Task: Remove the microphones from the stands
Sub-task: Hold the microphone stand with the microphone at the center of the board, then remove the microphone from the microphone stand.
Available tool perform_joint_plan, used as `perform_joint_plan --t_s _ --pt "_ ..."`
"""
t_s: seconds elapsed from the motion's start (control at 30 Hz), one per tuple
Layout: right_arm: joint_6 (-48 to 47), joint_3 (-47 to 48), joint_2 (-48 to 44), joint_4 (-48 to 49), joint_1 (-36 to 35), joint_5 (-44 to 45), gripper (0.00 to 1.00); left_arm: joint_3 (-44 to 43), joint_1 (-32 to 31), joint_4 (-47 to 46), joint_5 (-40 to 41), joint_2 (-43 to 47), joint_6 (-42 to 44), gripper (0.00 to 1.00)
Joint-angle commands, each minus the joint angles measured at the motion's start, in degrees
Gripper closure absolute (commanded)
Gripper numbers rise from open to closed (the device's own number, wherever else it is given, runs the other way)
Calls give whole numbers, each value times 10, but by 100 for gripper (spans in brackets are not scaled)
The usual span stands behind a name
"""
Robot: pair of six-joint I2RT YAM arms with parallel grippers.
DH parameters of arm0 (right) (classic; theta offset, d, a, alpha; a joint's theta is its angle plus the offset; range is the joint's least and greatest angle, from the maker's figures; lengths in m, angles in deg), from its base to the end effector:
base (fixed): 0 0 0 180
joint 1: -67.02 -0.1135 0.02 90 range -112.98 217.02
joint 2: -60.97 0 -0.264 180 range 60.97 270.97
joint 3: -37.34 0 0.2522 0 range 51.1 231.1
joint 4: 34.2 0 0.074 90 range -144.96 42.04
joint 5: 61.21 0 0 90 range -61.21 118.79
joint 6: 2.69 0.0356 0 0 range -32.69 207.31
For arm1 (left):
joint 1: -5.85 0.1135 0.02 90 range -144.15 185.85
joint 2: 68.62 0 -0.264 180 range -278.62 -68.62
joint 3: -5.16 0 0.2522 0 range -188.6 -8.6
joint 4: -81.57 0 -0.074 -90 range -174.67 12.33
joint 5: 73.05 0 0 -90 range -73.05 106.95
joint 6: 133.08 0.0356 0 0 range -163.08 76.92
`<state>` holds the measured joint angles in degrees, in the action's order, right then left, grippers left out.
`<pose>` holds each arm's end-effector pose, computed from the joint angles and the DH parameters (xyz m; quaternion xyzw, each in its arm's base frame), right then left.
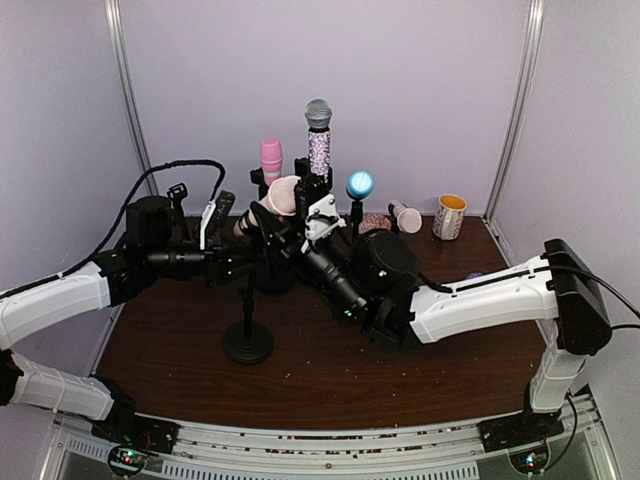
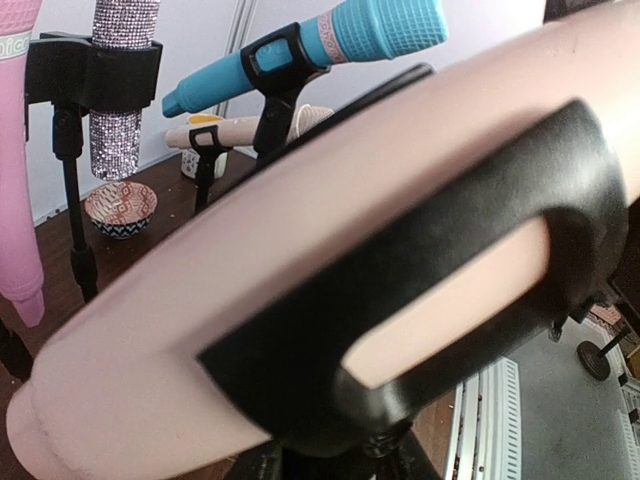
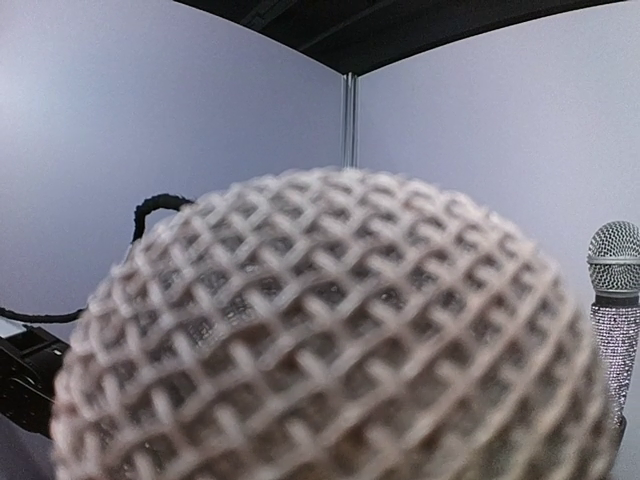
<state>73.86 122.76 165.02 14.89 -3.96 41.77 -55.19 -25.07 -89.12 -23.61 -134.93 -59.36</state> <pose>0.1434 0.3914 0.3441 -0.2588 0.4313 0.3658 0.7830 0.2131 -0.1546 0.3025 0.3036 0.7126 -0.4803 0.4114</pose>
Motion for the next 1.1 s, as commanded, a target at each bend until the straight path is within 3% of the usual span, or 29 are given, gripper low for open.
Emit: perform_joint_plan --t_s 0.0,0.27,0.77,1.07 --pt "-41 -8 -85 137 -42 -23 100 12 101 -3 175 2 -122 100" --pt "0 -23 -104 175 -46 -19 100 34 107 -34 149 11 -96 100" --pt "2 -59 -144 233 -53 -2 100 49 110 -36 187 20 -85 100" --pt "-14 -36 -148 202 -60 -24 100 51 110 -28 205 23 -72 100"
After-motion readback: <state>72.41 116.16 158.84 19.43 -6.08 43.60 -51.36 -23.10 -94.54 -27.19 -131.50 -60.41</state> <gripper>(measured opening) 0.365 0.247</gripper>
